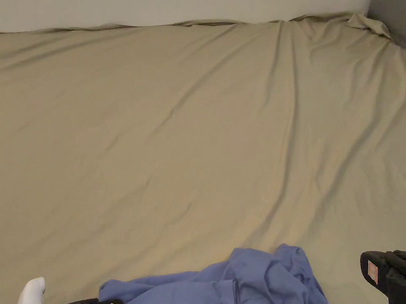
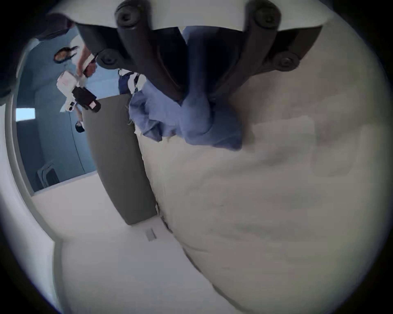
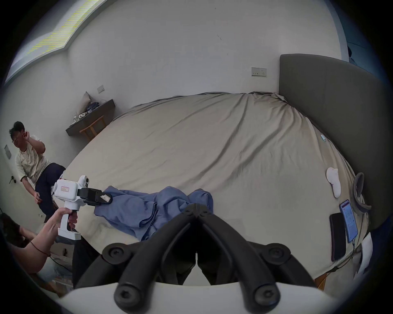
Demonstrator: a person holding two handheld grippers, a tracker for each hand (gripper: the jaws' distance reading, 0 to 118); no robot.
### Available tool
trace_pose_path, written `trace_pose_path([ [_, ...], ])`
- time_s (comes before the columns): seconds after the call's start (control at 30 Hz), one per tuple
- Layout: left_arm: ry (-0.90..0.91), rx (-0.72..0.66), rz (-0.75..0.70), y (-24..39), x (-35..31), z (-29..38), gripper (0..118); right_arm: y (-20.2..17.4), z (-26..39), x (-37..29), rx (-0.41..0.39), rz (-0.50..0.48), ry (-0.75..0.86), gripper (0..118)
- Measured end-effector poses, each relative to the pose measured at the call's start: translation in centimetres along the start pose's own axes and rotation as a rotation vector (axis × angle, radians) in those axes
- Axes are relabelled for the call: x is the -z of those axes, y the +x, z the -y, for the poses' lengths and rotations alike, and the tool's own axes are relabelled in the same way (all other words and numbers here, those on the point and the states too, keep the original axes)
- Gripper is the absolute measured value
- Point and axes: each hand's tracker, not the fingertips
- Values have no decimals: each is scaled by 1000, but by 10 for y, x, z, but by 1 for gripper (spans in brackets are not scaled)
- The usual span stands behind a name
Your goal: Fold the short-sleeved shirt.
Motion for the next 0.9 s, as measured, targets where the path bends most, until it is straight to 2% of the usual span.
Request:
trace_pose_path([
  [0.07,26,-23,27,-8,-6,1,10,-1,1,2,-6,0,-8,2],
  [0.2,67,-36,-34,-26,-47,-1,10,-1,0,3,-10,-7,-13,2],
  [0.27,116,-59,-128,-29,-76,-3,10,0,0,3,-12,-9,-9,2],
  [0.37,180,-33,-319,1,-114,-2,10,5,-1,3,-2,-18,2,2],
  [0.47,179,75,-495,57,-122,3,10,9,-1,5,4,-22,6,2],
  [0.57,127,193,-589,102,-100,8,10,15,2,5,20,-25,12,2],
  [0.77,1,424,-540,183,6,12,10,34,10,-3,49,-29,18,2],
  [0.9,-138,491,-458,203,86,17,10,52,16,-14,73,1,32,2],
])
